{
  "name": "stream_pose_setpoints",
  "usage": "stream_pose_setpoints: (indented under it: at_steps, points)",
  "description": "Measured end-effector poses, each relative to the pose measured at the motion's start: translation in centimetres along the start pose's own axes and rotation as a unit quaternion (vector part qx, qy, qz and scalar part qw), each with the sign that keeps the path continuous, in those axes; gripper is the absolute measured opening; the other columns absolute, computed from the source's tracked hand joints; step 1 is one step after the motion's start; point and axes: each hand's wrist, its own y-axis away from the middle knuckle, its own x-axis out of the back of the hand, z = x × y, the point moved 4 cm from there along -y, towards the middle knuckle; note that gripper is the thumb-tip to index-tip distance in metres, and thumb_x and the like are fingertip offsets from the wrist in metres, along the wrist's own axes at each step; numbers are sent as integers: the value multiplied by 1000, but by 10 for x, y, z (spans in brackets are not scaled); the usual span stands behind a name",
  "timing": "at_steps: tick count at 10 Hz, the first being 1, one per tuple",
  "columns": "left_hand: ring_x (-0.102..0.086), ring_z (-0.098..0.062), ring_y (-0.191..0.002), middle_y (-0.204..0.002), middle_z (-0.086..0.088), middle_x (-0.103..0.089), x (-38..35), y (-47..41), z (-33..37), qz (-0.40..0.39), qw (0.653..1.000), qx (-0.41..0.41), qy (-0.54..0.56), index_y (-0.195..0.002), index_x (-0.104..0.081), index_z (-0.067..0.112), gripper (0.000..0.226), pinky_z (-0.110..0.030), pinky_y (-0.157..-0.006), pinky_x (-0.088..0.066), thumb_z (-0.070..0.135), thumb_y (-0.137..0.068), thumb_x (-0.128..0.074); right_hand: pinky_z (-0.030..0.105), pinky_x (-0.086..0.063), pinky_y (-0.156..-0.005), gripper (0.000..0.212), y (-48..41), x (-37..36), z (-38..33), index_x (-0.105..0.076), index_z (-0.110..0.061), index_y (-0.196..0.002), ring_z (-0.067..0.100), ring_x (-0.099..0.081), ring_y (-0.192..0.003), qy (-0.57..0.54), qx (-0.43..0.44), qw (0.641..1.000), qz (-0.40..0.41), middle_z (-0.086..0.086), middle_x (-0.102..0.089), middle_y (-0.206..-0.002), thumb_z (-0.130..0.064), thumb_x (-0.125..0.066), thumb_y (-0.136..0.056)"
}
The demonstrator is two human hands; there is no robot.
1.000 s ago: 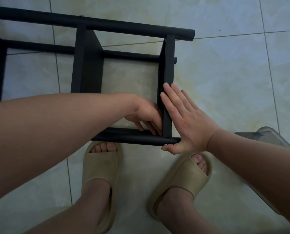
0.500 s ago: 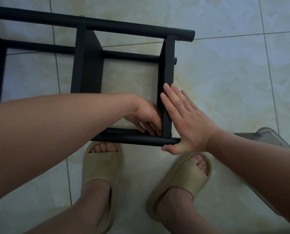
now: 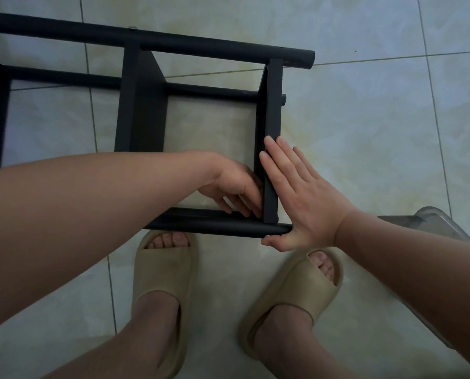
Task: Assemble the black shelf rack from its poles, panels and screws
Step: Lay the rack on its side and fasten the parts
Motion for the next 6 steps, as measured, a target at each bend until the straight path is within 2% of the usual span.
stream_pose_setpoints:
  at_steps: [1,2,5,6]
  points:
    - [-69,-13,-105,-103,7,-77,-2,-2,0,7,1000,-3,-14,-103,-74,25,16,-37,-99,-48,23,-88,-72,58,-17,-124,126,0,-1,0,-11,4,-159,38,2,-156,-2,1,1000,3,24,0,-168,-81,-51,-75]
    - [-71,-10,-91,-96,6,-77,-5,-3,0,-2,1000,-8,-2,-96,-74,24,10,-36,-97,-48,19,-88,-72,58,-18,-124,127,0,0,0,-11,4,-159,38,2,-156,-3,1,1000,6,24,-1,-168,-81,-52,-74]
    - [-63,-17,-98,-91,4,-71,-5,-1,2,-18,999,-14,43,-96,-71,20,16,-36,-98,-47,7,-87,-69,58,-18,-124,127,0,-1,0,-11,5,-159,38,2,-156,-3,1,1000,4,24,-1,-168,-81,-52,-75]
    - [-64,-17,-104,-101,5,-74,-4,1,-1,-20,999,4,41,-109,-72,19,21,-38,-100,-46,13,-89,-68,58,-18,-124,126,0,0,0,-11,5,-159,38,2,-157,-3,0,1000,2,24,0,-168,-81,-51,-75]
